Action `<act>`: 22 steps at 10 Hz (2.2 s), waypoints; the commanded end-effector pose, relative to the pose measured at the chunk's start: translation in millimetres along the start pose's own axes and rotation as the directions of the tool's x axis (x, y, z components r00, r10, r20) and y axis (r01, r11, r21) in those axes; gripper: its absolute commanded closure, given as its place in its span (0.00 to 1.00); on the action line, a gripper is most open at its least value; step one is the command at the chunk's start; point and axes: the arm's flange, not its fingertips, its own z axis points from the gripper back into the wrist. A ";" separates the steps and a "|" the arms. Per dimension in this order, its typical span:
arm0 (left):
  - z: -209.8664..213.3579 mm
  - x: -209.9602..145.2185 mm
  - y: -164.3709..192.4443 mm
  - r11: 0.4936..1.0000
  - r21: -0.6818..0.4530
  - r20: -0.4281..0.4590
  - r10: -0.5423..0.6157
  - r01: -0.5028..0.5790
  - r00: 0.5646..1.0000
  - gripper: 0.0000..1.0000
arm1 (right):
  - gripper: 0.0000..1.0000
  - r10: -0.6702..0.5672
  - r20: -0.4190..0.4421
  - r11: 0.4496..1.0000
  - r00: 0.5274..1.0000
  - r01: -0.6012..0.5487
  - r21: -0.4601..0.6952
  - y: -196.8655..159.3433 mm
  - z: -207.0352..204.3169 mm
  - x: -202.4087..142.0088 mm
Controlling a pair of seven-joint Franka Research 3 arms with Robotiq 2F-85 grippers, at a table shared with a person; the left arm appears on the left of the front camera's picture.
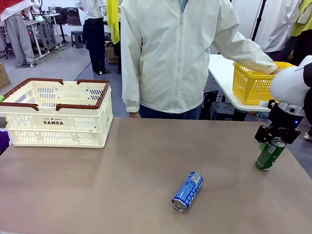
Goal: Place the drinks into the Shopping basket.
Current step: Pick up one drink and place it into the Shopping basket.
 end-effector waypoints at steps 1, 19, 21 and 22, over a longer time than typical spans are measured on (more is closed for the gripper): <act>-1.1 0.9 -2.7 1.000 -0.020 0.010 0.010 -0.009 1.000 0.00 | 1.00 -0.020 -0.035 0.999 0.999 0.019 -0.039 4.6 6.3 4.9; -1.1 0.9 -2.7 1.000 -0.020 0.010 0.010 -0.009 1.000 0.00 | 0.00 -0.063 -0.018 0.996 0.998 0.064 0.057 -0.5 15.1 -9.9; -1.1 0.9 -2.7 1.000 -0.020 0.010 0.010 -0.009 1.000 0.00 | 0.00 -0.045 -0.001 0.997 0.999 0.045 0.063 1.1 20.8 -14.8; -1.1 0.9 -2.7 1.000 -0.020 0.010 0.010 -0.009 1.000 0.00 | 0.00 -0.042 0.007 0.997 0.999 0.042 0.062 2.2 24.6 -18.3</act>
